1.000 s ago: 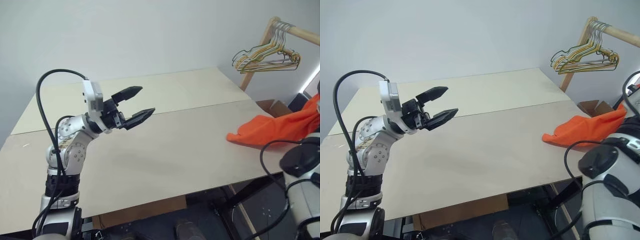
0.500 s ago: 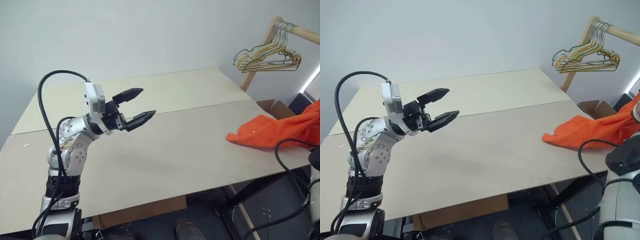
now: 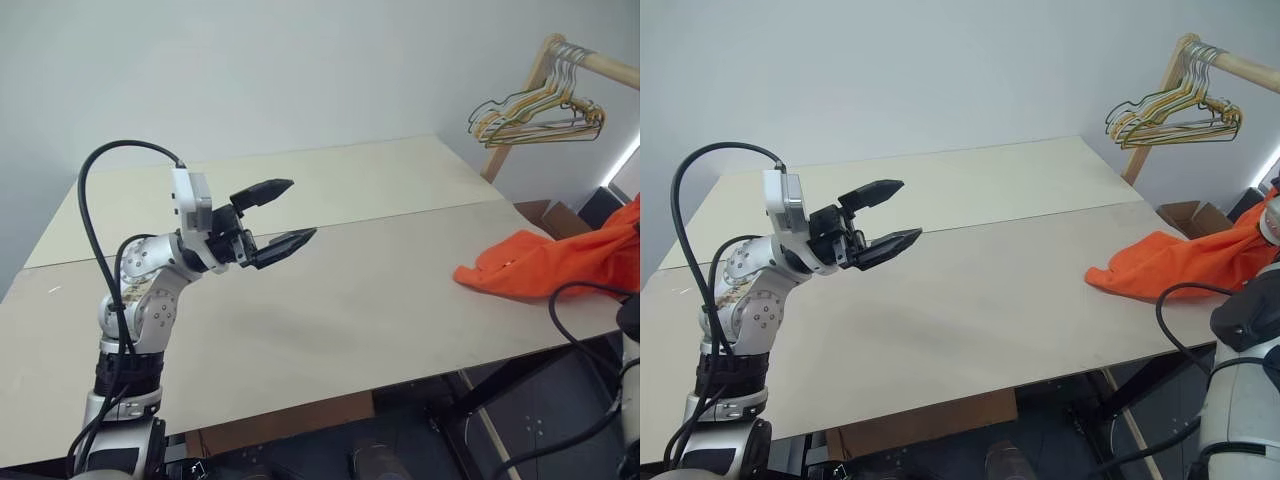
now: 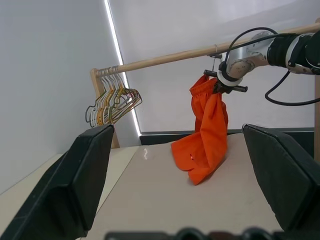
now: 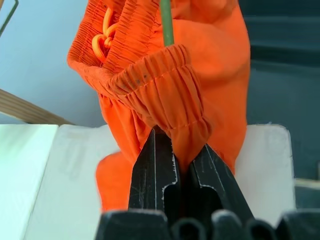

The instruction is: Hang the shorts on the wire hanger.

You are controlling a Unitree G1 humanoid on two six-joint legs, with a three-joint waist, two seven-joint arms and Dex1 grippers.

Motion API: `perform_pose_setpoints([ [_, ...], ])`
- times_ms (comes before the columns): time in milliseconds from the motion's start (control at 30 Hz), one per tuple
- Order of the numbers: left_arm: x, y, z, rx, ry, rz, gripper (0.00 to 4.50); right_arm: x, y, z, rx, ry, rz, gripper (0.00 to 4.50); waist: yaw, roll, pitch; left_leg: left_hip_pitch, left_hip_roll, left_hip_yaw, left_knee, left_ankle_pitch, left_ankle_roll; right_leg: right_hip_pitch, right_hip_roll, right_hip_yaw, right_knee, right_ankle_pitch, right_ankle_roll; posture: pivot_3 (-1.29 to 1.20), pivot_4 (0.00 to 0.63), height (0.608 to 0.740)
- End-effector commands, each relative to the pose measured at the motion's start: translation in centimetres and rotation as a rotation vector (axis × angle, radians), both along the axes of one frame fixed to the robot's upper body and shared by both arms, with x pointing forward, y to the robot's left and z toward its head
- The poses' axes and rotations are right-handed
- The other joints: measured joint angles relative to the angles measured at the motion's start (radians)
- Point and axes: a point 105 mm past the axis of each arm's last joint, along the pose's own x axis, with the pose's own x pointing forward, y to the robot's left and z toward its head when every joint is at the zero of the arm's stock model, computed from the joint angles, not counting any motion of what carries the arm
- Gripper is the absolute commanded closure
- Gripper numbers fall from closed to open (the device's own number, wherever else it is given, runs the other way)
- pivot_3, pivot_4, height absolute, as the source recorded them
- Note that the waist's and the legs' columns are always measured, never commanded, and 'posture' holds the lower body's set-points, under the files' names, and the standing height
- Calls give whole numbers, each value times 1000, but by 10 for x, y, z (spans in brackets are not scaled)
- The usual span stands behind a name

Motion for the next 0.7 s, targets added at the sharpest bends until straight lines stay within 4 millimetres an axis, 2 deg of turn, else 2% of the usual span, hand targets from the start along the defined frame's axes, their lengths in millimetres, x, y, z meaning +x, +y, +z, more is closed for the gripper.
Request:
perform_pose_setpoints([
  [33, -5, 0, 12, -20, -57, -10, 0, 0, -4, 16, -100, -3, -10, 3883, 0, 0, 0, 0, 0, 0, 0, 0, 0, 0, 0, 0, 0, 0, 0, -143, 0, 740],
  [100, -5, 0, 13, -24, -60, -11, 0, -1, -5, 21, -127, 3, -27, 3396, 0, 0, 0, 0, 0, 0, 0, 0, 0, 0, 0, 0, 0, 0, 0, -141, 0, 740],
  [300, -10, 1, 14, -39, -62, -24, 0, -7, -7, 40, -267, 59, -98, 1280, 1, 1, 0, 0, 0, 0, 0, 0, 0, 0, 0, 0, 0, 0, 0, -137, 0, 740],
  [400, -12, 1, 13, -48, -64, -39, 0, -9, -4, 55, -395, 98, -140, 257, 1, 1, 0, 0, 0, 0, 0, 0, 0, 0, 0, 0, 0, 0, 0, -138, 0, 740],
  [433, -13, 1, 13, -50, -64, -44, 0, -9, -1, 62, -462, 112, -153, 37, 1, 1, 0, 0, 0, 0, 0, 0, 0, 0, 0, 0, 0, 0, 0, -138, 0, 740],
  [700, -14, -1, 11, -47, -58, -52, 0, -8, 26, 98, -788, 138, -223, 37, 1, 1, 0, 0, 0, -1, 0, 0, 0, 0, 0, 0, 1, 0, 0, -144, 0, 740],
])
